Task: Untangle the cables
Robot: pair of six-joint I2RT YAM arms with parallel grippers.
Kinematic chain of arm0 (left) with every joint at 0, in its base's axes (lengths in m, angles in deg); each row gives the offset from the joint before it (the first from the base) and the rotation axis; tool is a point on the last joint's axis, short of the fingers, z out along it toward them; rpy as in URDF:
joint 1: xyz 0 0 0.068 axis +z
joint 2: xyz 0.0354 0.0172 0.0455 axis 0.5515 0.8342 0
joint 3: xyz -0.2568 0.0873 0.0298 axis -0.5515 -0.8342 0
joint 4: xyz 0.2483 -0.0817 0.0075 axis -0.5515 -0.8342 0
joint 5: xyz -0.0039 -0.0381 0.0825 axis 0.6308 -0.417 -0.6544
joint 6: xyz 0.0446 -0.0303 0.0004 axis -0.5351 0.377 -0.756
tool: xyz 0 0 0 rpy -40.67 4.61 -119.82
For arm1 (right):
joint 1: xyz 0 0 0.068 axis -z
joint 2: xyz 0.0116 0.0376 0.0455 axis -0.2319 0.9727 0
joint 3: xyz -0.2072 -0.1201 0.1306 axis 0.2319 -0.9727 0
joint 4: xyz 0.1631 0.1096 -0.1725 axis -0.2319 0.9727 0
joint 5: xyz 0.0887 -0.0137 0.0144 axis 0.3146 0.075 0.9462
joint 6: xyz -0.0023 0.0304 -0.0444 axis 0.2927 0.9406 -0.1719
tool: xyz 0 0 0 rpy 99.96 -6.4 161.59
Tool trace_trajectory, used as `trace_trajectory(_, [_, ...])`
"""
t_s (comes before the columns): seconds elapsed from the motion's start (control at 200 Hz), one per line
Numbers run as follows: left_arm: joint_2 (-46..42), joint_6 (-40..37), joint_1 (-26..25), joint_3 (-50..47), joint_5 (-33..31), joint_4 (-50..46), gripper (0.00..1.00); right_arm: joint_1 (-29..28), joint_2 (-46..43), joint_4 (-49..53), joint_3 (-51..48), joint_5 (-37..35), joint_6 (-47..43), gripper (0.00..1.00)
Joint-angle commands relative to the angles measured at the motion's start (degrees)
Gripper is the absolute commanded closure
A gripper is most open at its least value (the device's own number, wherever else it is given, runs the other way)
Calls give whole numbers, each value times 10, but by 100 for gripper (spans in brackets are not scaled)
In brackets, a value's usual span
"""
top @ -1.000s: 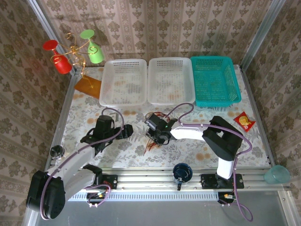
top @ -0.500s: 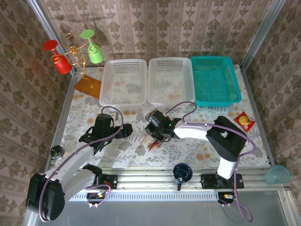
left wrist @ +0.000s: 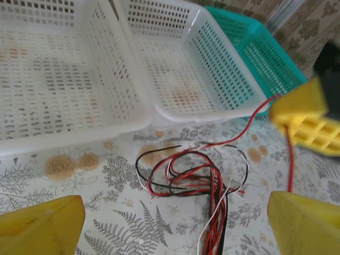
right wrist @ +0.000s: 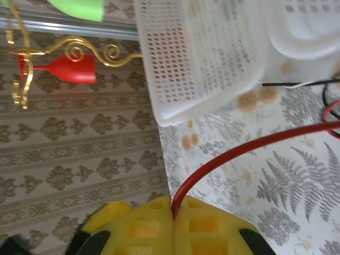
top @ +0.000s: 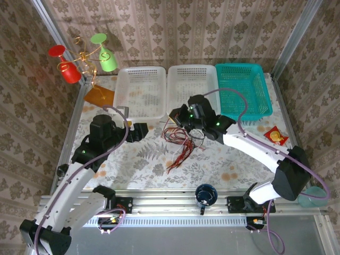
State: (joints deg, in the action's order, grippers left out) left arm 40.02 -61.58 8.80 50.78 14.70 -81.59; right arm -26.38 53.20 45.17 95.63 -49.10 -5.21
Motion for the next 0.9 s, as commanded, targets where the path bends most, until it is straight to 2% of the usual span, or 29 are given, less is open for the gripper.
trace_trajectory(0.0, [9,-13,5,4,26,-38,11,8,-27,30,36,26,-53,100])
trace_trajectory(0.305, [21,-5,5,10,42,-24,11,36,-73,9,73,94,-82,100])
trace_trajectory(0.7, [46,-47,-7,15,64,13,8,66,-59,-4,162,144,-90,100])
trace_trajectory(0.775, [55,-59,-11,21,79,21,0,70,-58,-8,170,146,-87,100])
trace_trajectory(0.835, [61,-94,-51,35,78,16,0,72,-56,6,179,143,-93,100])
trace_trajectory(0.895, [66,-126,-86,48,42,13,0,73,-58,6,173,139,-89,100])
